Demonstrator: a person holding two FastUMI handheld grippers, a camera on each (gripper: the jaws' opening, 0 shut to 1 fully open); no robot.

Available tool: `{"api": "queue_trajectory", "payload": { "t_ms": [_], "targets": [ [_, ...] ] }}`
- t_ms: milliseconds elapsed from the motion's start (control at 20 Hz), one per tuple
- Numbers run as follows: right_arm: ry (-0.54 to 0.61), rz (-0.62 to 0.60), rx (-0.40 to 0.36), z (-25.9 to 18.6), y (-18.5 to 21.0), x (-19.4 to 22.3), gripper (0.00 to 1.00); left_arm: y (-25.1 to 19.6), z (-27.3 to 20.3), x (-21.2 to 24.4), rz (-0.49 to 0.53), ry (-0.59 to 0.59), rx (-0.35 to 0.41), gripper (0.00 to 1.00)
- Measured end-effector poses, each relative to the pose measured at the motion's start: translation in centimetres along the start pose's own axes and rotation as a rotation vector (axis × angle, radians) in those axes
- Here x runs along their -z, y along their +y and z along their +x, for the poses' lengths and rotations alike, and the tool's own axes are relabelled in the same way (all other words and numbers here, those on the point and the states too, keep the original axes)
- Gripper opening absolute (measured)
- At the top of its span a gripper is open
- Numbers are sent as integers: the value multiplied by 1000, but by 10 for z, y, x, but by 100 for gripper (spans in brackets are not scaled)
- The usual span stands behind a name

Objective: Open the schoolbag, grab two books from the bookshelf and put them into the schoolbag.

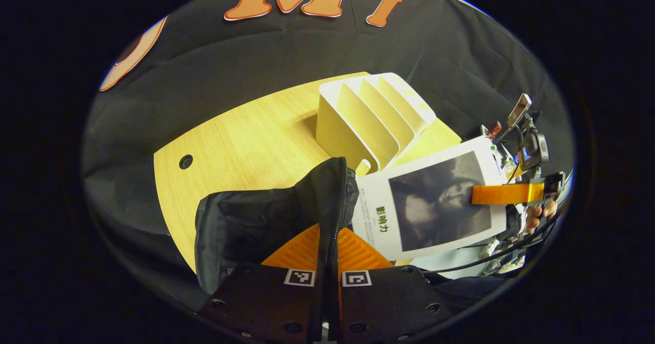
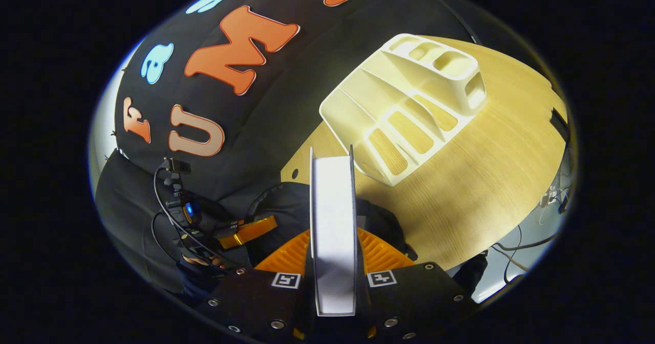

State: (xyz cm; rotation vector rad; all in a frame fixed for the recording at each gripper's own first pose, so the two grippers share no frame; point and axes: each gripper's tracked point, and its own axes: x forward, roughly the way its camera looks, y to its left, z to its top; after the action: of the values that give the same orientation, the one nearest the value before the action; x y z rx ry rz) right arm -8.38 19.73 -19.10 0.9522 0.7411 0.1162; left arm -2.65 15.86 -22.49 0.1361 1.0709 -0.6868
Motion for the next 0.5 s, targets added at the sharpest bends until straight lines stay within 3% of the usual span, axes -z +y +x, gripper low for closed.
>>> {"api": "queue_trajectory", "payload": {
  "t_ms": [300,500],
  "targets": [
    [7,47,-76,44,12,26,33,0,2,-4,-21,-13,7,6],
    [-3,74,-86,73,14,36,33,-3,2,-5,-14,-20,15,6]
  ]
}}
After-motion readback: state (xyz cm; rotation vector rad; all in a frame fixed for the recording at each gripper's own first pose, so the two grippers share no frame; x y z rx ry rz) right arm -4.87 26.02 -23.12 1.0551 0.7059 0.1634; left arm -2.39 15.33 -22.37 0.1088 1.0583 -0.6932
